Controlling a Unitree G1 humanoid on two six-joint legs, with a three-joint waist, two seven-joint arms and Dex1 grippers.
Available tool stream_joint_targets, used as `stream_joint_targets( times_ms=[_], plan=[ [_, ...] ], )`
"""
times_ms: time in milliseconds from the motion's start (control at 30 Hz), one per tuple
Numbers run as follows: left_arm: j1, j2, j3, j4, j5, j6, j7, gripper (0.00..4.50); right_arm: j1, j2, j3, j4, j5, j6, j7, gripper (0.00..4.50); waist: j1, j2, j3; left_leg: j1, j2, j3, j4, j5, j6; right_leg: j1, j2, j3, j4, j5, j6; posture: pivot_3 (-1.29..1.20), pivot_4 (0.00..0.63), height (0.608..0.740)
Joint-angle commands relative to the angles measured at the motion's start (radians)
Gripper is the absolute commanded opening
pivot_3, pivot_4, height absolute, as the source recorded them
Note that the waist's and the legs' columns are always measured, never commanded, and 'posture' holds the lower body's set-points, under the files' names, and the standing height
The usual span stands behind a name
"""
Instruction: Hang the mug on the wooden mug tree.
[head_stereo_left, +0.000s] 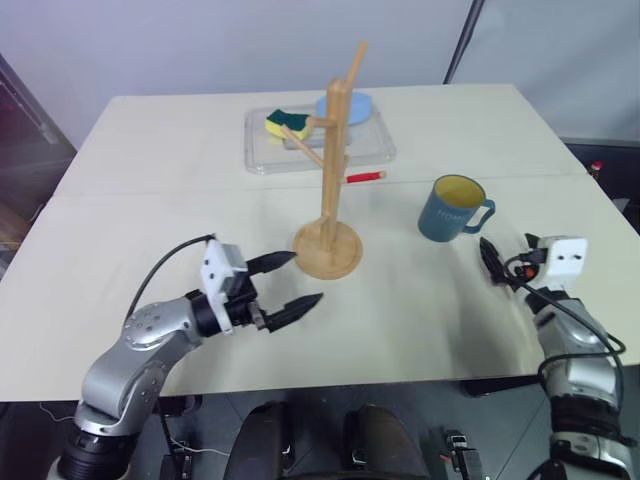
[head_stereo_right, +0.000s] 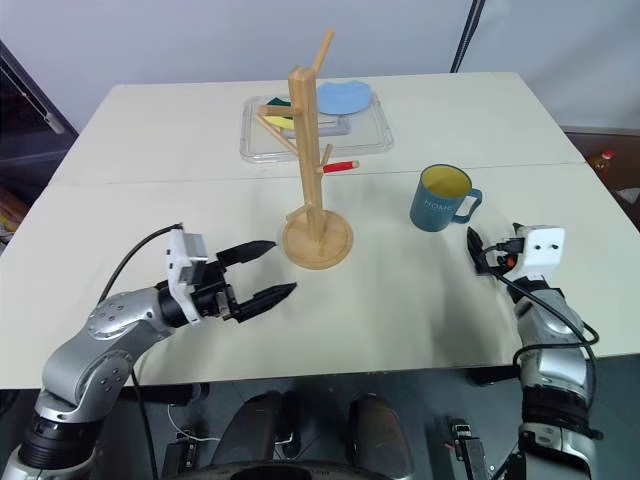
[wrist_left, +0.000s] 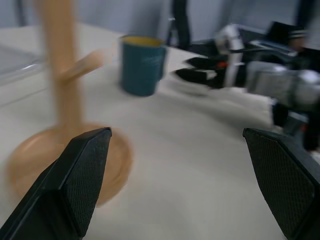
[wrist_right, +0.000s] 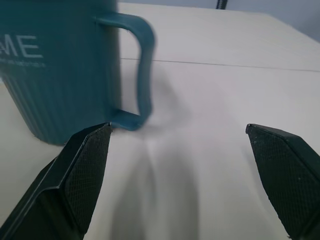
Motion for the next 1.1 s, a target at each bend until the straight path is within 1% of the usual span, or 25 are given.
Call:
stream_joint_targets(
  times_ms=[33, 600, 833, 867, 933, 967, 1000, 1067, 1100],
  plan=[
    [-0.021, -0.002, -0.026, -0.032, 0.012, -0.001, 0.001, 4.5, -0.038, -0.002, 0.003, 0.019, -0.015, -0.036, -0.008, 4.44, 0.0, 0.0, 0.0, 0.0, 0.0, 0.0, 0.0, 0.0, 0.0, 0.0, 0.0, 0.0, 0.0, 0.0, 0.0, 0.0, 0.15, 0.74],
    [-0.022, 0.002, -0.039, -0.029, 0.033, -0.022, -0.005, 4.5, -0.197, -0.005, 0.035, 0.246, -0.08, -0.127, -0.052, 4.44, -0.002, 0.0, 0.0, 0.0, 0.0, 0.0, 0.0, 0.0, 0.0, 0.0, 0.001, 0.0, 0.0, 0.0, 0.0, 0.0, 0.15, 0.74],
    [-0.02, 0.001, -0.035, -0.036, 0.035, -0.019, 0.0, 4.5, -0.249, 0.001, 0.05, 0.311, -0.085, -0.154, -0.035, 4.44, -0.001, 0.0, 0.0, 0.0, 0.0, 0.0, 0.001, 0.0, 0.0, 0.0, 0.001, 0.0, 0.0, 0.0, 0.0, 0.0, 0.15, 0.74],
    [-0.018, 0.003, -0.034, -0.038, 0.036, -0.02, -0.001, 4.5, -0.254, 0.001, 0.051, 0.317, -0.084, -0.157, -0.031, 3.95, -0.001, 0.0, 0.0, 0.0, 0.0, 0.0, 0.0, 0.0, 0.0, 0.0, 0.001, 0.0, 0.0, 0.0, 0.0, 0.0, 0.15, 0.74],
    [-0.01, 0.011, -0.033, -0.043, 0.042, -0.023, -0.005, 4.5, -0.262, 0.004, 0.054, 0.326, -0.076, -0.157, -0.016, 3.15, -0.001, 0.0, 0.0, 0.0, 0.0, 0.0, 0.0, 0.0, 0.0, 0.0, 0.001, 0.0, 0.0, 0.0, 0.0, 0.0, 0.15, 0.74],
    [-0.007, 0.013, -0.031, -0.045, 0.042, -0.024, -0.006, 4.5, -0.264, 0.005, 0.056, 0.328, -0.074, -0.157, -0.01, 2.56, -0.002, 0.0, 0.0, 0.0, 0.0, 0.0, 0.0, 0.0, 0.0, 0.0, 0.001, 0.0, 0.0, 0.0, 0.0, 0.0, 0.15, 0.74],
    [-0.005, 0.014, -0.03, -0.046, 0.042, -0.025, -0.006, 4.5, -0.265, 0.006, 0.057, 0.329, -0.073, -0.158, -0.006, 2.12, -0.002, 0.0, 0.0, 0.0, 0.0, 0.0, 0.0, 0.0, 0.0, 0.0, 0.001, 0.0, 0.0, 0.0, 0.0, 0.0, 0.15, 0.74],
    [-0.005, 0.013, -0.019, -0.045, 0.036, -0.027, -0.001, 4.5, -0.262, 0.011, 0.059, 0.325, -0.072, -0.157, 0.003, 1.02, -0.001, 0.0, 0.0, 0.0, 0.0, 0.0, 0.0, 0.0, 0.0, 0.0, 0.001, 0.0, 0.0, 0.0, 0.0, 0.0, 0.15, 0.74],
    [-0.005, 0.011, -0.012, -0.041, 0.035, -0.03, 0.0, 4.5, -0.258, 0.014, 0.059, 0.32, -0.07, -0.157, 0.008, 0.41, -0.001, 0.0, 0.0, 0.0, 0.0, 0.0, 0.0, 0.0, 0.0, 0.0, 0.001, 0.0, 0.0, 0.0, 0.0, 0.0, 0.15, 0.74]
  ],
)
